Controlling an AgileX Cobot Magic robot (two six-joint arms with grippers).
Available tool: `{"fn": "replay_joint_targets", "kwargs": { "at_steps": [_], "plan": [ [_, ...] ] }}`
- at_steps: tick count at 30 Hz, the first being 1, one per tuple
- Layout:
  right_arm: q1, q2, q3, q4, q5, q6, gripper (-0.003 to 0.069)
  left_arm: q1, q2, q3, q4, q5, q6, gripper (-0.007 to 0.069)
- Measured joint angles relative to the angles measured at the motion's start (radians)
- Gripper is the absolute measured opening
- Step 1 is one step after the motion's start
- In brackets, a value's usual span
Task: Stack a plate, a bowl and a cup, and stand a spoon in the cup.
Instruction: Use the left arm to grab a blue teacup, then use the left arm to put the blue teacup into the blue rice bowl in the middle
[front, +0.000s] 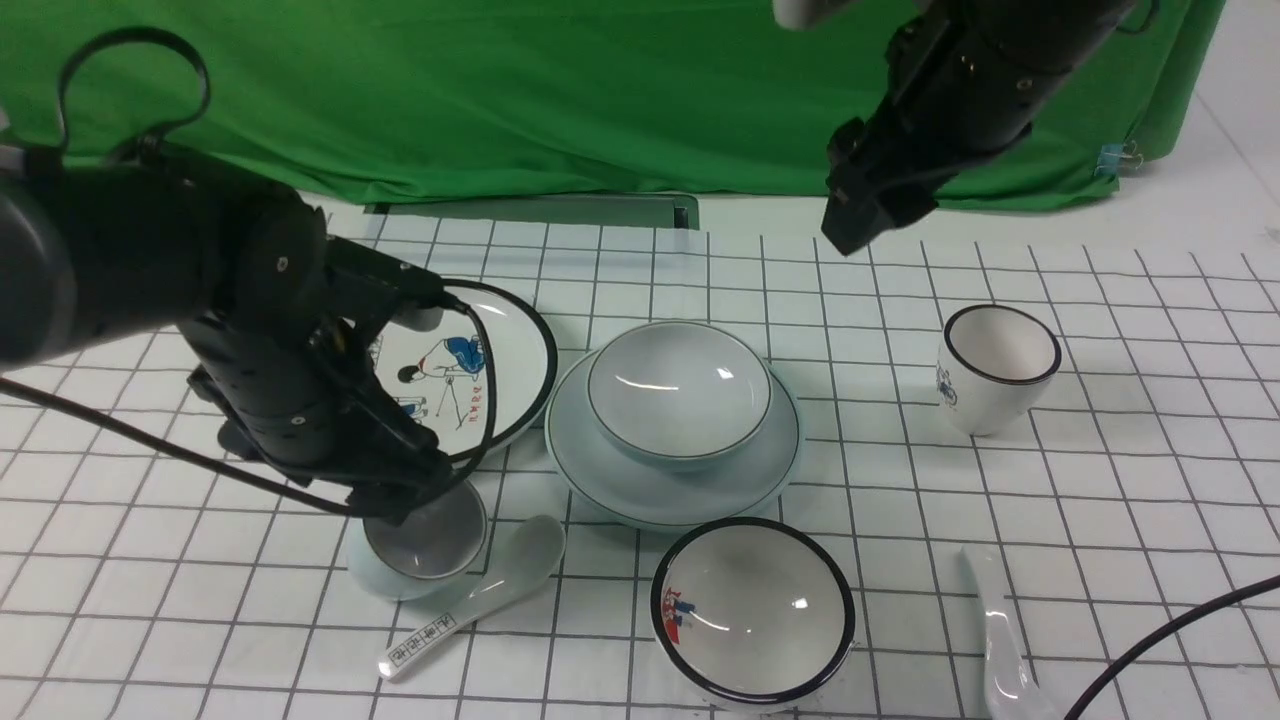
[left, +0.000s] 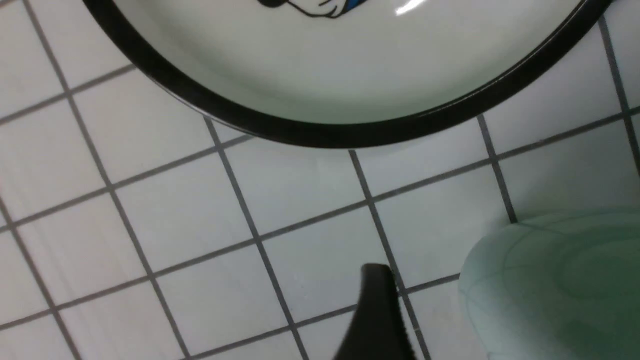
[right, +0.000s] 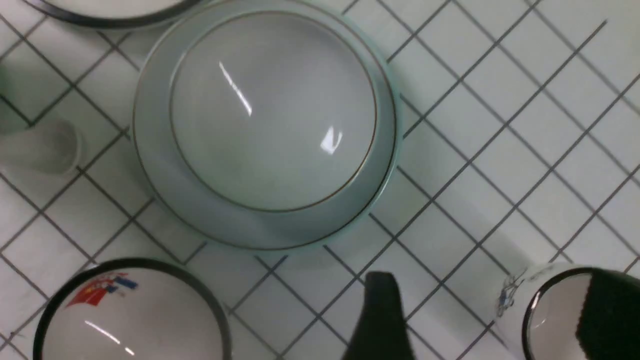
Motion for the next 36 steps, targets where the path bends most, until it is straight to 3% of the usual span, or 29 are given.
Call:
{"fn": "replay_joint_targets", "kwargs": {
  "at_steps": [1, 6, 8, 16, 19, 22, 26, 32, 36],
  "plan": [
    [0.0, 0.0, 0.004, 0.0, 0.0, 0.0, 0.0522, 0.0, 0.0, 0.0, 0.0, 0.001, 0.0, 0.043],
    [0.0, 0.0, 0.02, 0.0, 0.0, -0.001, 0.0522, 0.001, 0.001, 0.0, 0.0, 0.006, 0.0, 0.0105],
    [0.0, 0.0, 0.022, -0.001, 0.0, -0.003, 0.0522, 0.002, 0.001, 0.001, 0.006, 0.013, 0.005, 0.0008],
    [0.0, -0.035, 0.023, -0.068, 0.0, -0.02, 0.0522, 0.001, -0.011, -0.094, -0.026, 0.067, 0.035, -0.0007],
    [0.0, -0.119, 0.023, -0.146, 0.001, -0.02, 0.0522, -0.043, -0.005, -0.264, -0.181, 0.062, 0.152, -0.0007],
    [0.0, -0.175, 0.023, -0.16, 0.001, -0.02, 0.0522, -0.087, 0.033, -0.372, -0.245, 0.063, 0.202, -0.0007],
    [0.0, -0.244, 0.022, -0.164, 0.001, -0.007, 0.0522, -0.154, 0.203, -0.617, -0.264, 0.13, 0.222, -0.0007],
    [0.0, -0.26, 0.024, -0.166, 0.002, 0.03, 0.0522, -0.162, 0.502, -0.966, -0.24, 0.338, 0.198, -0.0007],
    [0.0, -0.26, 0.058, -0.167, 0.002, 0.032, 0.0522, -0.162, 0.614, -1.094, -0.205, 0.37, 0.169, -0.0006]
  ]
}}
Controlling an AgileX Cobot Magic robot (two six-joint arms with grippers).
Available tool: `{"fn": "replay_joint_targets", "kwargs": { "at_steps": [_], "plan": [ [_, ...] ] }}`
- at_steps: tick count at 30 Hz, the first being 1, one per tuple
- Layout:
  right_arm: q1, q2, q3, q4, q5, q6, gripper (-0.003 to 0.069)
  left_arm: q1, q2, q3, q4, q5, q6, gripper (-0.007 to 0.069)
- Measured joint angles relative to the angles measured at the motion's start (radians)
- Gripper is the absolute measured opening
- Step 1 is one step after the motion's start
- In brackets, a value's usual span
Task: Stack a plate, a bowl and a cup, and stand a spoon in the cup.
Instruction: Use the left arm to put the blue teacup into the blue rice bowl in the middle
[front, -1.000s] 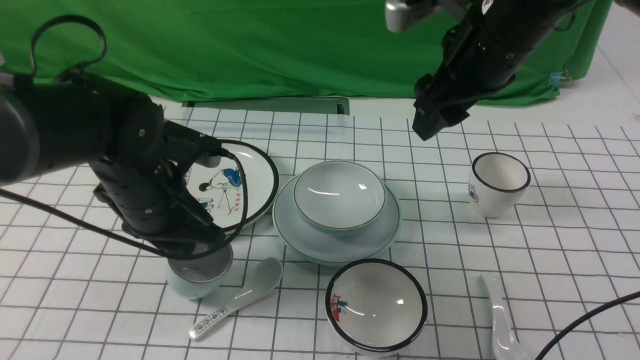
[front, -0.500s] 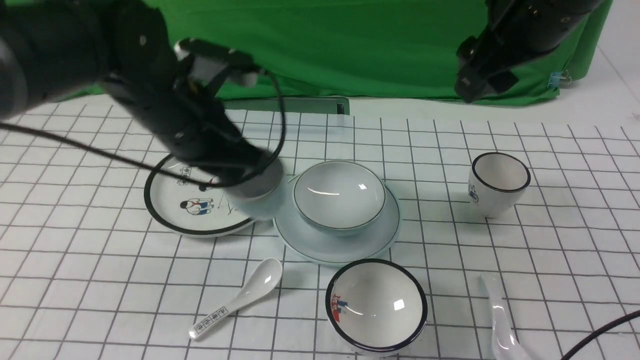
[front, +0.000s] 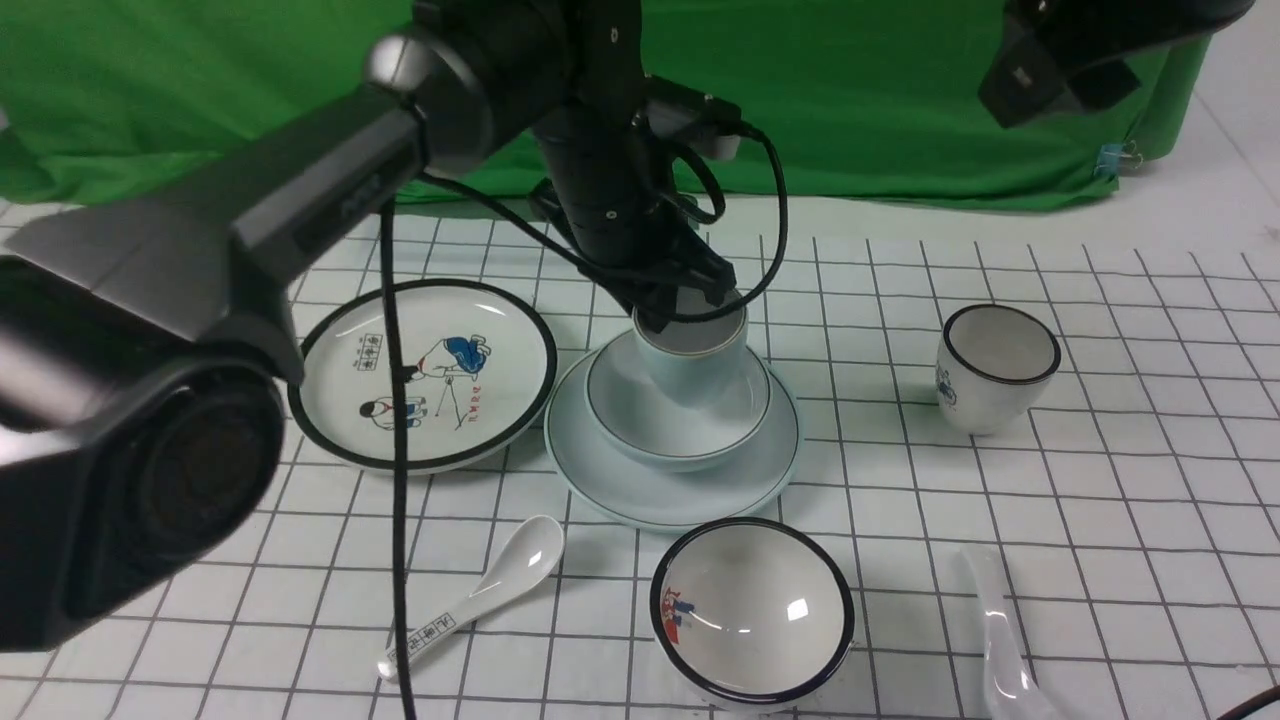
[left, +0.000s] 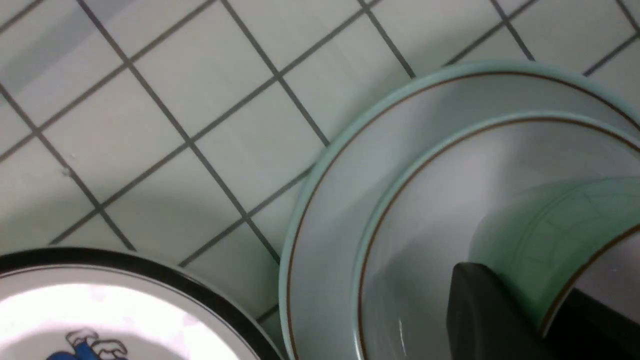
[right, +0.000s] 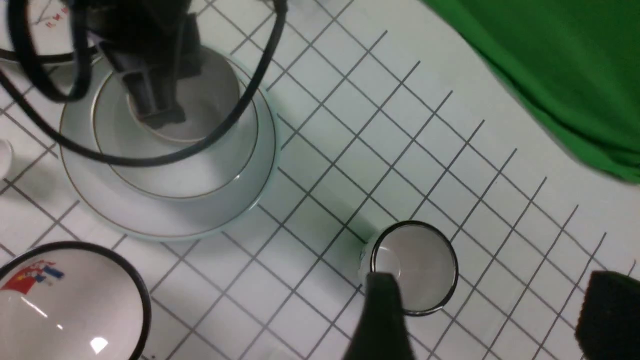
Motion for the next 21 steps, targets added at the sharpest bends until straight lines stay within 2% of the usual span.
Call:
{"fn": "replay_joint_targets", "kwargs": {
  "at_steps": [6, 9, 18, 21],
  "plan": [
    [0.0, 0.0, 0.062, 0.0, -0.006, -0.006, 0.0522, 0.0, 0.034, -0.02, 0.008, 0.013, -0.003, 0.0008],
    [0.0, 0.0, 0.085, -0.004, -0.021, -0.006, 0.0522, 0.0, 0.035, -0.021, 0.008, 0.015, -0.003, 0.0051],
    [0.0, 0.0, 0.096, -0.011, -0.007, -0.006, 0.0522, 0.001, -0.095, -0.022, 0.025, 0.016, -0.003, 0.0437],
    [0.0, -0.004, 0.098, -0.011, -0.003, 0.002, 0.0522, 0.001, -0.159, -0.022, 0.051, 0.016, -0.018, 0.0486]
  ]
}}
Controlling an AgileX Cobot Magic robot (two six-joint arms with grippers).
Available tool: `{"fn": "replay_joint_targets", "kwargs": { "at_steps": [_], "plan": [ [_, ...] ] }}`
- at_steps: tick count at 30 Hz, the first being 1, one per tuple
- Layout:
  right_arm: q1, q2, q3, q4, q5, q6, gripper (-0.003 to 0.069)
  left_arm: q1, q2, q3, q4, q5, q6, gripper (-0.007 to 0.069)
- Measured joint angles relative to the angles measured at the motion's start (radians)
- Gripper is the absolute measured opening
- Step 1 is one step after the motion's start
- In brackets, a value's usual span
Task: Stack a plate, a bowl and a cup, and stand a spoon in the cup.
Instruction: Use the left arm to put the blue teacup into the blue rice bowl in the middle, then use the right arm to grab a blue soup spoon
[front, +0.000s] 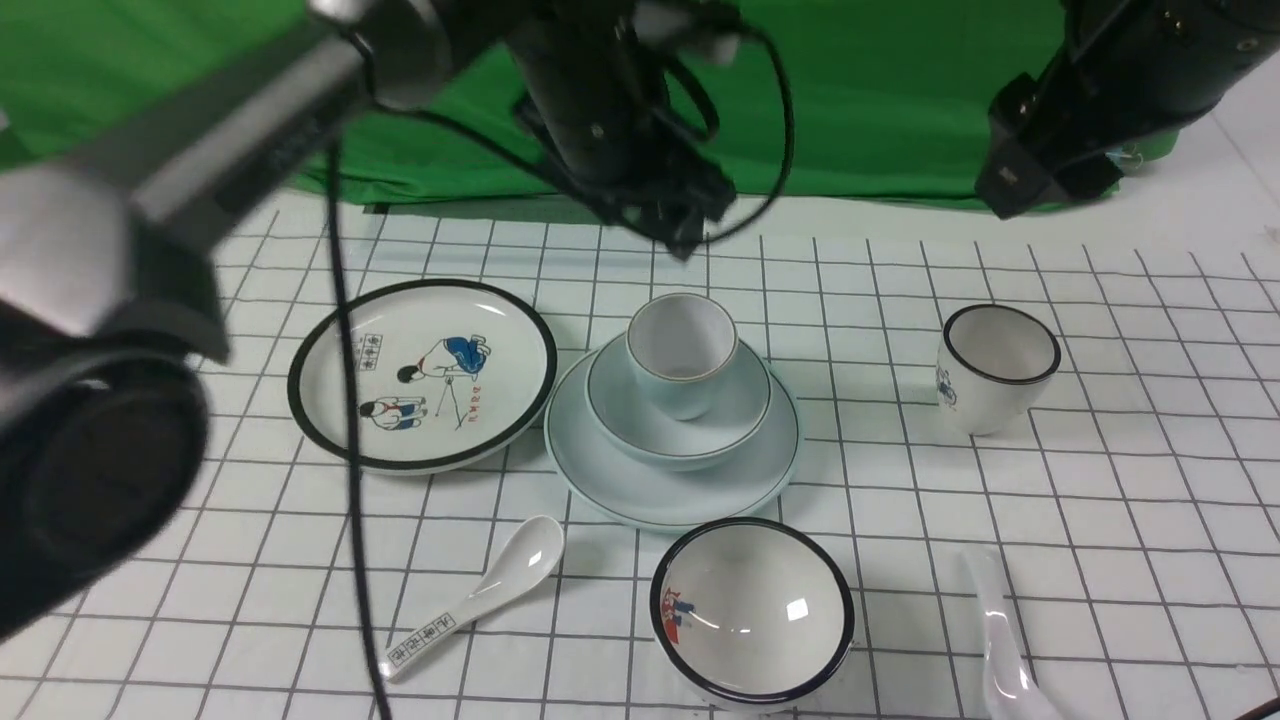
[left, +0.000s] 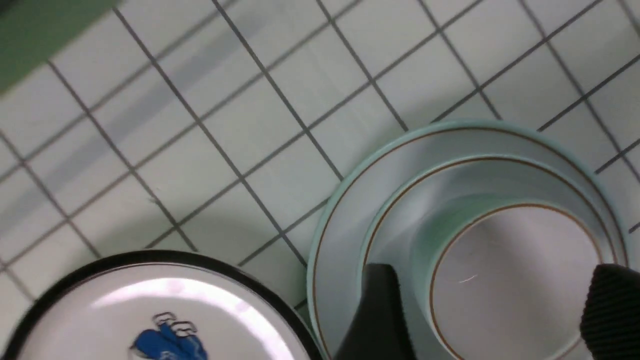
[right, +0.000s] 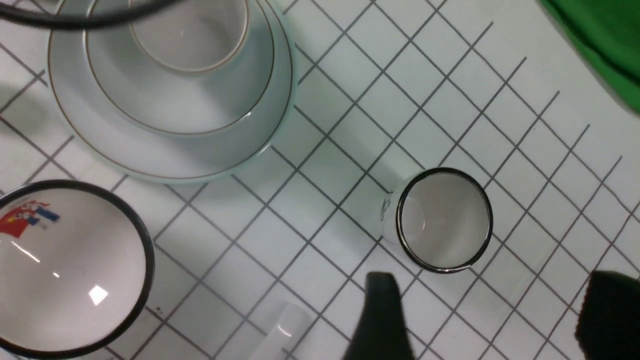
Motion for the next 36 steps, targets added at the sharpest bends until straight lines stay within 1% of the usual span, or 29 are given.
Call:
{"fn": "replay_joint_targets", "kwargs": {
  "at_steps": [2, 4, 6, 9, 10, 11, 12, 13, 14, 15, 16, 18, 19, 20, 21, 23, 25, 26, 27, 30, 33, 36],
  "plan": [
    [0.0, -0.013, 0.002, 0.0, 0.002, 0.029, 0.0522, 0.0, -0.093, 0.0, 0.048, 0.0, -0.041, 0.0513],
    [0.0, -0.03, 0.009, 0.0, 0.002, 0.052, 0.0522, 0.0, -0.156, 0.003, 0.088, 0.0, -0.069, 0.0512],
    [0.0, -0.073, 0.049, 0.0, -0.001, 0.078, 0.0522, 0.0, -0.257, 0.045, 0.13, -0.007, -0.09, 0.0473],
    [0.0, -0.137, 0.153, 0.0, -0.001, 0.097, 0.0522, 0.0, -0.386, 0.179, 0.164, -0.007, -0.105, 0.0384],
    [0.0, -0.147, 0.161, 0.0, -0.001, 0.1, 0.0522, 0.0, -0.395, 0.191, 0.166, -0.007, -0.105, 0.0377],
    [0.0, -0.18, 0.224, 0.0, -0.003, 0.109, 0.0522, 0.0, -0.479, 0.295, 0.18, -0.006, -0.106, 0.0307],
    [0.0, -0.199, 0.262, 0.0, -0.006, 0.117, 0.0522, 0.0, -0.517, 0.354, 0.182, -0.006, -0.106, 0.027],
    [0.0, -0.229, 0.341, 0.0, -0.014, 0.128, 0.0522, 0.0, -0.583, 0.48, 0.185, -0.013, -0.108, 0.0202],
    [0.0, -0.237, 0.351, 0.0, -0.017, 0.131, 0.0522, 0.0, -0.603, 0.497, 0.185, -0.02, -0.108, 0.0183],
    [0.0, -0.26, 0.42, 0.0, -0.029, 0.148, 0.0522, 0.0, -0.661, 0.6, 0.182, -0.049, -0.108, 0.0125],
    [0.0, -0.269, 0.46, 0.0, -0.038, 0.157, 0.0522, 0.0, -0.701, 0.653, 0.178, -0.069, -0.108, 0.0096],
    [0.0, -0.282, 0.548, 0.0, -0.08, 0.192, 0.0522, 0.0, -0.791, 0.828, 0.16, -0.148, -0.113, 0.0015],
    [0.0, -0.284, 0.595, 0.0, -0.113, 0.208, 0.0522, 0.0, -0.839, 0.913, 0.152, -0.179, -0.118, -0.0009],
    [0.0, -0.284, 0.632, 0.0, -0.144, 0.22, 0.0522, 0.0, -0.887, 0.993, 0.136, -0.223, -0.129, -0.0023],
    [0.0, -0.284, 0.651, 0.001, -0.162, 0.228, 0.0522, 0.0, -0.896, 1.024, 0.134, -0.237, -0.13, -0.0027],
    [0.0, -0.277, 0.769, 0.001, -0.313, 0.288, 0.0522, 0.0, -1.017, 1.214, 0.097, -0.307, -0.137, -0.0037],
    [0.0, -0.255, 0.831, 0.001, -0.409, 0.339, 0.0522, 0.0, -1.08, 1.318, 0.088, -0.347, -0.138, -0.0037],
    [0.0, -0.252, 0.836, 0.001, -0.419, 0.343, 0.0522, 0.0, -1.08, 1.327, 0.088, -0.35, -0.138, -0.0037],
    [0.0, -0.225, 0.865, 0.001, -0.474, 0.373, 0.0522, 0.0, -1.12, 1.381, 0.079, -0.366, -0.139, -0.0037],
    [0.0, -0.14, 0.885, 0.001, -0.561, 0.423, 0.0522, 0.0, -1.167, 1.454, 0.074, -0.39, -0.14, -0.0036],
    [0.0, -0.057, 0.885, 0.001, -0.644, 0.463, 0.0522, 0.0, -1.18, 1.476, 0.065, -0.39, -0.141, -0.0036],
    [0.0, 0.017, 0.885, 0.001, -0.679, 0.48, 0.0522, 0.0, -1.182, 1.478, 0.04, -0.391, -0.141, -0.0036]
  ]
}}
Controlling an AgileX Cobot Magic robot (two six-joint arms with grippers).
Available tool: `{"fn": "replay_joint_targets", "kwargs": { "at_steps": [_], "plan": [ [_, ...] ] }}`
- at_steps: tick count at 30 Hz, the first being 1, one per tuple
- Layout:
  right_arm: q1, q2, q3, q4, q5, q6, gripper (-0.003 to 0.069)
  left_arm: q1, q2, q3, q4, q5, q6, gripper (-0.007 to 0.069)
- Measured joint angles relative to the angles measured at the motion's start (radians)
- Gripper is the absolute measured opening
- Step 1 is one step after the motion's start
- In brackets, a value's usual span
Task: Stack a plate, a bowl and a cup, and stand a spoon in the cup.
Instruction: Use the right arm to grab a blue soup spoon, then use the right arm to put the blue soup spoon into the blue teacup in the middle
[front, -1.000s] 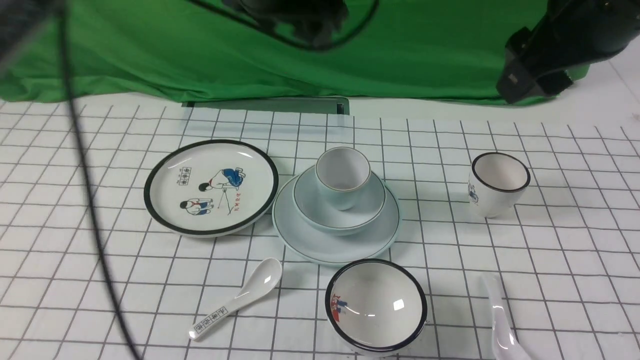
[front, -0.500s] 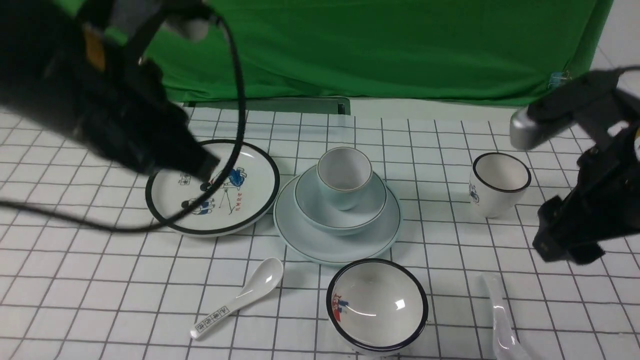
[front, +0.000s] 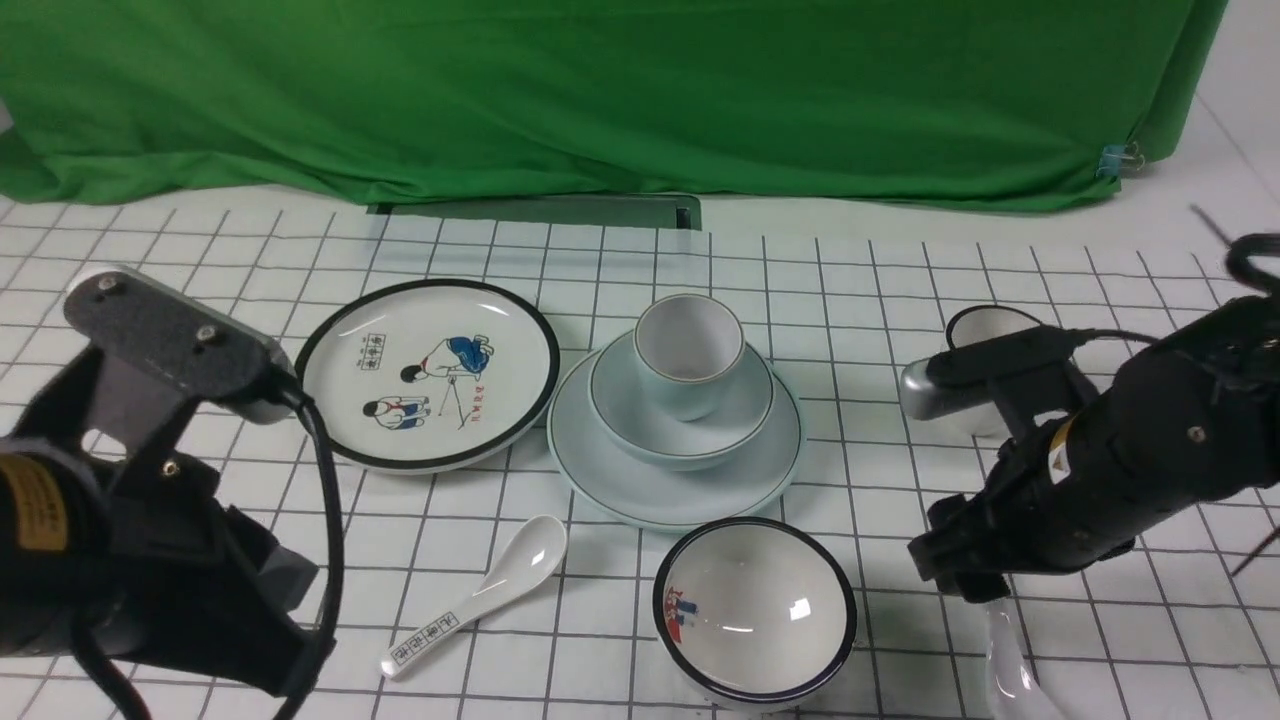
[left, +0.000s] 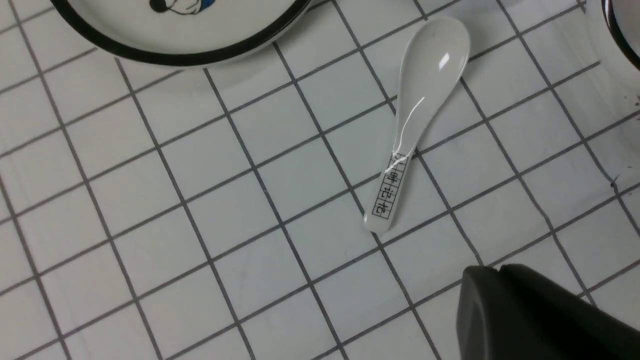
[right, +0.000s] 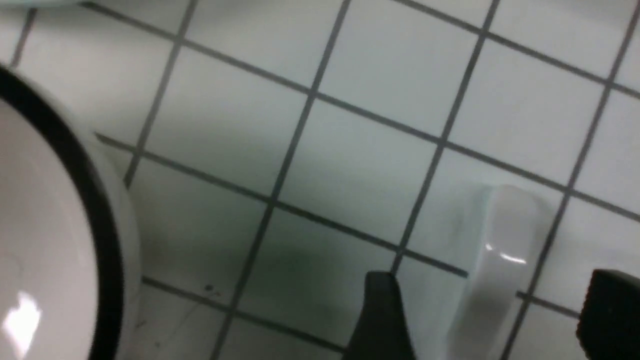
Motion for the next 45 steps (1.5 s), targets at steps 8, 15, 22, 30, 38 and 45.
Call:
{"fn": "replay_joint_targets", "kwargs": {
  "at_steps": [8, 15, 22, 30, 38, 45],
  "plan": [
    [0.0, 0.091, -0.001, 0.001, -0.017, 0.038, 0.0521, 0.0, 0.0, 0.0, -0.028, -0.001, 0.0, -0.0036],
    [0.0, 0.094, -0.002, 0.011, -0.021, 0.04, 0.0421, 0.0, 0.0, 0.0, -0.028, -0.029, 0.01, -0.0036],
    [0.0, 0.091, -0.015, 0.01, -0.015, 0.026, 0.0162, 0.0, 0.0, 0.0, -0.028, -0.049, 0.01, -0.0036],
    [0.0, -0.108, -0.131, 0.068, -0.199, -0.036, 0.0162, 0.0, 0.0, 0.0, -0.028, -0.068, 0.011, -0.0033],
    [0.077, -0.13, -0.143, 0.126, -0.724, -0.039, 0.0162, 0.0, 0.0, 0.0, -0.028, -0.081, 0.011, -0.0031],
    [0.165, 0.034, -0.142, 0.119, -1.181, -0.111, 0.0162, 0.0, 0.0, 0.0, -0.028, -0.1, 0.011, -0.0031]
  ]
}}
